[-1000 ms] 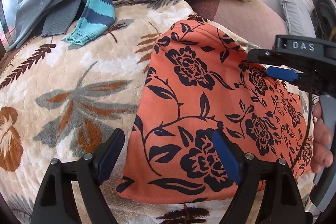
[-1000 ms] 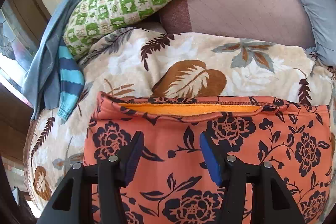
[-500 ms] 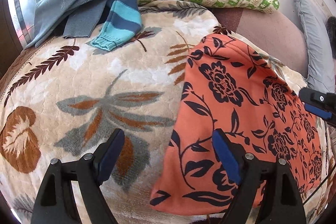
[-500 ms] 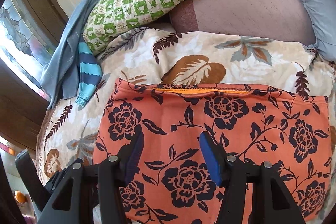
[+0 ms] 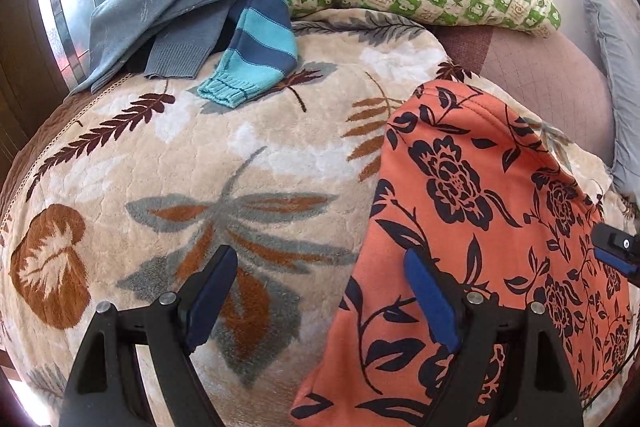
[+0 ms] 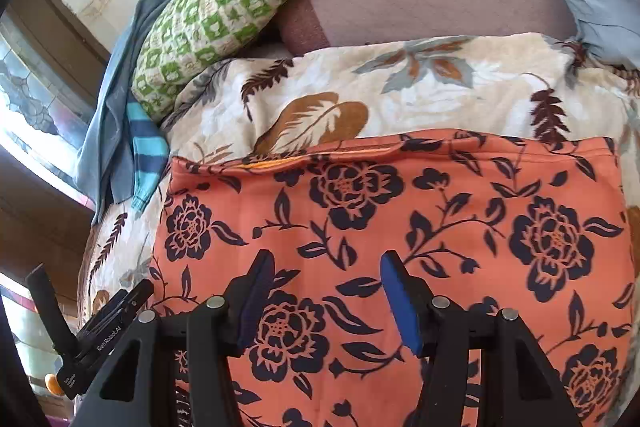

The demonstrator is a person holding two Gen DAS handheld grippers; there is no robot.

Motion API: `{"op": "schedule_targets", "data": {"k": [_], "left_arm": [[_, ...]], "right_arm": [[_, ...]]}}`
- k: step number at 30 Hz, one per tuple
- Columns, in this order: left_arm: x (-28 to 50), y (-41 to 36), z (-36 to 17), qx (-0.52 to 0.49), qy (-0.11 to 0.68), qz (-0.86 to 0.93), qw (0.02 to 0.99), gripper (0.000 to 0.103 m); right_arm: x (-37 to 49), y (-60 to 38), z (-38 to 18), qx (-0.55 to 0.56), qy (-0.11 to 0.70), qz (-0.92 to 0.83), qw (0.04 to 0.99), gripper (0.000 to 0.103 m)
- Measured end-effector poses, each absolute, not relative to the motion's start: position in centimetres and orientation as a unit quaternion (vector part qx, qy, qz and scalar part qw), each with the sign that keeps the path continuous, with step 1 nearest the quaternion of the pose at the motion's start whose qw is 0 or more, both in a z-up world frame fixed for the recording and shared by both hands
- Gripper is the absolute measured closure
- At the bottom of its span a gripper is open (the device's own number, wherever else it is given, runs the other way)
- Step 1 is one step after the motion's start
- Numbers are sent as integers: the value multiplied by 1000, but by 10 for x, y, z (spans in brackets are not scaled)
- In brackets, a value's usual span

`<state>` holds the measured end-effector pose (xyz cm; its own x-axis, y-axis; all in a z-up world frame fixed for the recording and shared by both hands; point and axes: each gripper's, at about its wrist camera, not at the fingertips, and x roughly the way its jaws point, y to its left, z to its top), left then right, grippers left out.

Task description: Fold small clothes

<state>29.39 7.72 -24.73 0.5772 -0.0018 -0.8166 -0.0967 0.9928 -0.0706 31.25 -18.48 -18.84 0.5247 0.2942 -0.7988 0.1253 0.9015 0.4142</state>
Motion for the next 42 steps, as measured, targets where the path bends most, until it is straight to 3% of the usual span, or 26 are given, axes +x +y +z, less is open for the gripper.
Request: {"op": "schedule_targets", "data": {"k": [8,15,20,24,31,33,38,42], "left_arm": [[297,66,-257,-32,462,34,885,17],[303,64,-259,-29,460,30,887,17],[303,62,-251,-40,446,42,893,17],[299,63,-243,-40,432,52,900,17],[306,72,-257,-37,462,96,881,15],[305,71,-254,-32,458,95,883,15],[297,91,-237,-78,437,122,887,15],[299,89,-243,-37,454,140,879,15]], "right_arm": [[409,-102,-211,223,504,106,828,43],[468,-111,-238,242,496,38,833,45],[424,-154,-205,253,436,38,863,45],[370,-215,-192,236,432,-5,870,45],[270,-318,-233,238,482,-102,837,45],[250,-327,-256,224,512,-113,822,45],[203,-314,-242,217,452,-98,859,45],[165,-296,-243,238,420,-46,875,44]]}}
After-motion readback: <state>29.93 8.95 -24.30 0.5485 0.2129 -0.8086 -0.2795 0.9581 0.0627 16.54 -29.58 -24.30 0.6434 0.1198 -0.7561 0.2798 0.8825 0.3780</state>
